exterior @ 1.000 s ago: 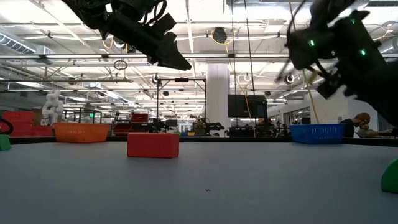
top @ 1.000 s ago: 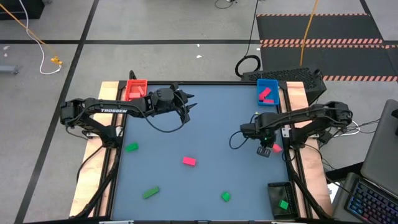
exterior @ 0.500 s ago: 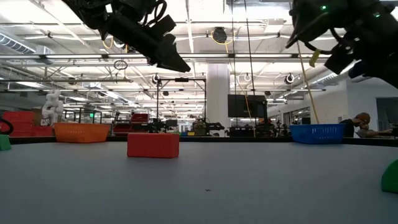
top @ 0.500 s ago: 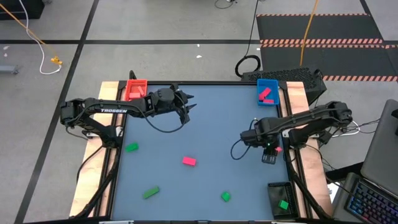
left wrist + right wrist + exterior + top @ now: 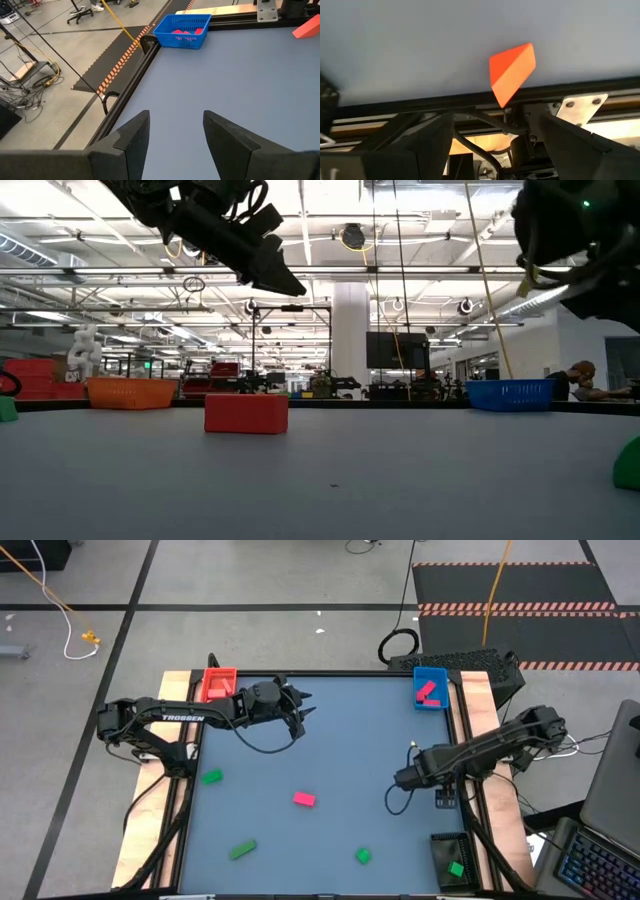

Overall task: Sort & place blocks by color
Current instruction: Put the orange block into the orange bin

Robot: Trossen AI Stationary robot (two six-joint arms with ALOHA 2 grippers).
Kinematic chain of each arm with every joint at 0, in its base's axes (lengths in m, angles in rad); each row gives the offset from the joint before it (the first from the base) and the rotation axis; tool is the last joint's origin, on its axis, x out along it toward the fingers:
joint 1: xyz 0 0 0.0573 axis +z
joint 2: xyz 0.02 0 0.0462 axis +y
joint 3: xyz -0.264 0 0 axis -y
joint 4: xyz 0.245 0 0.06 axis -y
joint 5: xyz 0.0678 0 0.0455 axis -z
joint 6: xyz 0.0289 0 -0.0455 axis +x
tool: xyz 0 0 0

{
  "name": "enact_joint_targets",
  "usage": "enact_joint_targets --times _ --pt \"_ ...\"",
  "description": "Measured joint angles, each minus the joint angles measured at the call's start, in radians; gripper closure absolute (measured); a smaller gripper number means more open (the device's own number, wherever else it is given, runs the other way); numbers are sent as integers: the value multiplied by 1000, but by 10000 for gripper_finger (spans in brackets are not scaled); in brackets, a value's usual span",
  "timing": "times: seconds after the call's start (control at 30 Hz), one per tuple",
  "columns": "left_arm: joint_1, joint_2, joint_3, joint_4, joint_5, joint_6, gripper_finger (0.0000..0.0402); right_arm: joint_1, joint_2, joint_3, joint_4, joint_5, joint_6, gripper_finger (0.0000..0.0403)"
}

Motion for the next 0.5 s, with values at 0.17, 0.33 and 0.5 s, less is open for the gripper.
enact_joint_targets --times 0.17,0.33,0.5 --pt "0 0 0 0 0 0 215 21 4 -35 38 7 6 137" --pt "0 0 0 0 0 0 215 29 4 -36 78 54 5 156" --pt "0 0 0 -1 0 0 215 33 4 -41 99 51 -1 167"
